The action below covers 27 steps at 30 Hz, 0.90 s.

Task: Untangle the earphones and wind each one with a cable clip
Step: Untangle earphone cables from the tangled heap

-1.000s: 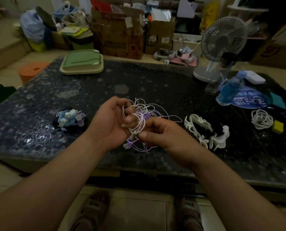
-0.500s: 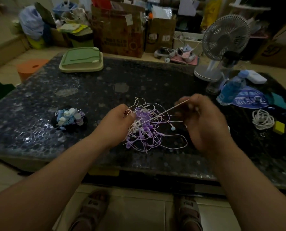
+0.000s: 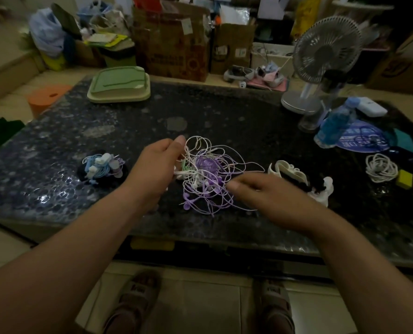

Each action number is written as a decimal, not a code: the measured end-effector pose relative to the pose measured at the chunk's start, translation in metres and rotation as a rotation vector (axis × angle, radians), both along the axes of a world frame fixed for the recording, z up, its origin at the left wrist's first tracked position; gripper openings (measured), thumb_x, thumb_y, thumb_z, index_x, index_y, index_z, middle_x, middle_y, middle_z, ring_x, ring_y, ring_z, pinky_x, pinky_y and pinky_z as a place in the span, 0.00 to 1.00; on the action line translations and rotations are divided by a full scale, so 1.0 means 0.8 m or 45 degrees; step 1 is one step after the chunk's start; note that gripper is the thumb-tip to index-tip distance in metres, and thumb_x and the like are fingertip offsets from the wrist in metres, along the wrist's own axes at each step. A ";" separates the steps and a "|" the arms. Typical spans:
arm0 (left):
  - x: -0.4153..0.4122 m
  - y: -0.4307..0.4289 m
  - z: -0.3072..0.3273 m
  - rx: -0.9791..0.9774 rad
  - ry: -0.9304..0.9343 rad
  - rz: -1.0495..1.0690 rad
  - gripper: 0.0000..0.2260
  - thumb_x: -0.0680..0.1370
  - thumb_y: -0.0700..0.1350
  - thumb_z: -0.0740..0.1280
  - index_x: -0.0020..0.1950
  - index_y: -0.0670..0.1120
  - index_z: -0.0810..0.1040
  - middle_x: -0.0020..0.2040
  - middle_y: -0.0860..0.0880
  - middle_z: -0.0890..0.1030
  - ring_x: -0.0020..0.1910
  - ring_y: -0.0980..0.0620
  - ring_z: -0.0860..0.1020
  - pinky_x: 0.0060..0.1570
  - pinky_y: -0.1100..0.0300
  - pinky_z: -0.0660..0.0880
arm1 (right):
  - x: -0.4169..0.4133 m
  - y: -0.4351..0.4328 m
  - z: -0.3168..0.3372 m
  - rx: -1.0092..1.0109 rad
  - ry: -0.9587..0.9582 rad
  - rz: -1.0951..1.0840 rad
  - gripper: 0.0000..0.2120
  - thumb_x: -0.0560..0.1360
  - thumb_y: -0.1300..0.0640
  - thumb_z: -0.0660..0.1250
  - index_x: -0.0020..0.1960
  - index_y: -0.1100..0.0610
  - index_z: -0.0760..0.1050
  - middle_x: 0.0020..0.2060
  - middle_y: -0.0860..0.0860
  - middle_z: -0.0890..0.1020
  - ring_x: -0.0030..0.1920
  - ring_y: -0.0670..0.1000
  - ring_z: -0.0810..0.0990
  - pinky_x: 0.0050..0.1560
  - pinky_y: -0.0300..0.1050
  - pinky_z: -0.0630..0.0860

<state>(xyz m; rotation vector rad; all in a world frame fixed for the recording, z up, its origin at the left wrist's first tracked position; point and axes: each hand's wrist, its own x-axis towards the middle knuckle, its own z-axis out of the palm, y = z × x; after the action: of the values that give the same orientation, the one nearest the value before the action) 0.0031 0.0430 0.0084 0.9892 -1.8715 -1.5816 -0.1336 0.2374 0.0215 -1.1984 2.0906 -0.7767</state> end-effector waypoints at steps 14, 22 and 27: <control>0.014 -0.017 -0.009 -0.174 -0.146 0.136 0.18 0.85 0.57 0.62 0.46 0.47 0.82 0.42 0.48 0.81 0.39 0.53 0.76 0.39 0.58 0.71 | 0.018 0.036 0.018 -0.265 0.048 -0.006 0.23 0.83 0.36 0.53 0.48 0.42 0.85 0.48 0.45 0.82 0.49 0.41 0.81 0.52 0.44 0.76; 0.013 0.035 0.002 -0.133 -0.058 -0.467 0.19 0.81 0.66 0.57 0.66 0.62 0.80 0.52 0.63 0.82 0.52 0.59 0.81 0.58 0.49 0.79 | 0.006 0.003 0.028 -0.372 -0.064 -0.126 0.17 0.85 0.47 0.61 0.44 0.51 0.84 0.38 0.49 0.84 0.39 0.52 0.80 0.41 0.40 0.74; 0.012 0.064 0.025 -0.120 0.169 -0.705 0.15 0.85 0.54 0.60 0.66 0.51 0.80 0.58 0.54 0.84 0.59 0.57 0.82 0.61 0.61 0.77 | 0.023 -0.012 0.040 -0.442 -0.308 -0.017 0.17 0.85 0.49 0.62 0.50 0.58 0.85 0.45 0.54 0.88 0.47 0.59 0.85 0.52 0.52 0.81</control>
<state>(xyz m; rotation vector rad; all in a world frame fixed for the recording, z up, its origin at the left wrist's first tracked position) 0.0131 0.0939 0.0287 0.3199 -2.2177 -1.7780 -0.1149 0.2278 0.0531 -1.1968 1.8155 -1.2638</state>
